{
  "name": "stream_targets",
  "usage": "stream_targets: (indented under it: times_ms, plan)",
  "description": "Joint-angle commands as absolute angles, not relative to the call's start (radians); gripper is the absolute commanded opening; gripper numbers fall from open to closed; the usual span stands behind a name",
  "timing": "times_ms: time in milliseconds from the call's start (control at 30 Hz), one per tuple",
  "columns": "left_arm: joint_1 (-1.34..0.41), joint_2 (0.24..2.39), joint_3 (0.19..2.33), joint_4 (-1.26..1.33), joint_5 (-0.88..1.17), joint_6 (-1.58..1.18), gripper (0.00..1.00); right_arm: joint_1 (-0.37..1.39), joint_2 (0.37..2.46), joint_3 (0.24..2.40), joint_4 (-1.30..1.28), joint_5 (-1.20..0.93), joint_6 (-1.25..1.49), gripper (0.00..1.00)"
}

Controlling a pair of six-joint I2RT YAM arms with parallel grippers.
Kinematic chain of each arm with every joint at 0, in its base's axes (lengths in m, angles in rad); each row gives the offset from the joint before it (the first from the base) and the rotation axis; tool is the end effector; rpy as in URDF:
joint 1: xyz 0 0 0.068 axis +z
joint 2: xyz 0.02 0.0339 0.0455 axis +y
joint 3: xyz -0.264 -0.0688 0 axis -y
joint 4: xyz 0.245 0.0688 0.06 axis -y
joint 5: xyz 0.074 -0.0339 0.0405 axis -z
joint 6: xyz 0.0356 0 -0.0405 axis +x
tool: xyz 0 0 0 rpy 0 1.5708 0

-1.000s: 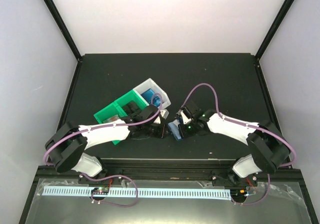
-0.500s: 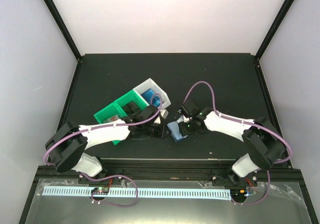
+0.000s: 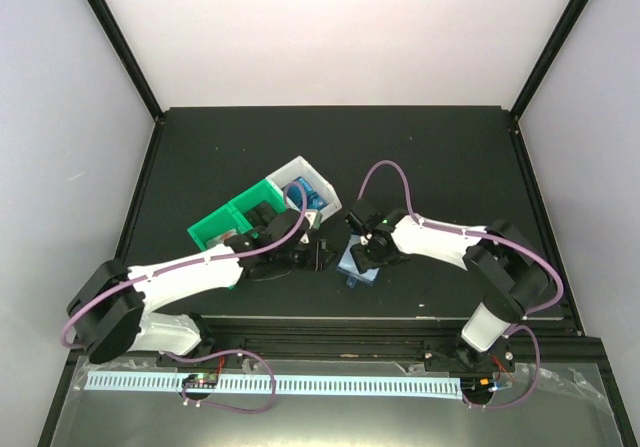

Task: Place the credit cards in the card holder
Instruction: Open the card holder at the center of the board.

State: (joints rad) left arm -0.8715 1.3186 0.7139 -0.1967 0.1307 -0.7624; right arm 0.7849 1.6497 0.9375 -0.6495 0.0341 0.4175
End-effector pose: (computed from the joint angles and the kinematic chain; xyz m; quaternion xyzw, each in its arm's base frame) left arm 0.1676 -0.2064 0.2007 0.0749 0.9222 -0.3144 0.2122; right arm 0.2048 0.2028 0.1548 -0.1799 0.9780 0.0450 0.0956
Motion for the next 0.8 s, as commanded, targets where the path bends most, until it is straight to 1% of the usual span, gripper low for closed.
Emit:
stream_targets:
  times_ms: [0,200,267,500,633,767]
  plan:
    - [-0.869,1.220,0.660,-0.180,0.100,-0.773,0.51,0.801,1.676,0.967,-0.710,0.117,0.421,0.58]
    - [-0.868,1.155,0.626,-0.155,0.108,-0.757,0.51,0.807,1.651,0.998,-0.692,0.097,0.472,0.58]
    - [-0.868,1.160,0.626,-0.117,0.124,-0.746,0.49,0.807,1.627,1.000,-0.670,0.093,0.504,0.58]
    - [-0.868,1.288,0.645,0.037,0.197,-0.736,0.32,0.805,1.546,0.971,-0.584,0.098,0.605,0.49]
    - [-0.868,1.419,0.685,0.101,0.243,-0.740,0.25,0.807,1.519,0.949,-0.548,0.146,0.632,0.45]
    - [-0.868,1.520,0.726,0.145,0.239,-0.741,0.20,0.807,1.510,0.943,-0.532,0.213,0.641,0.45]
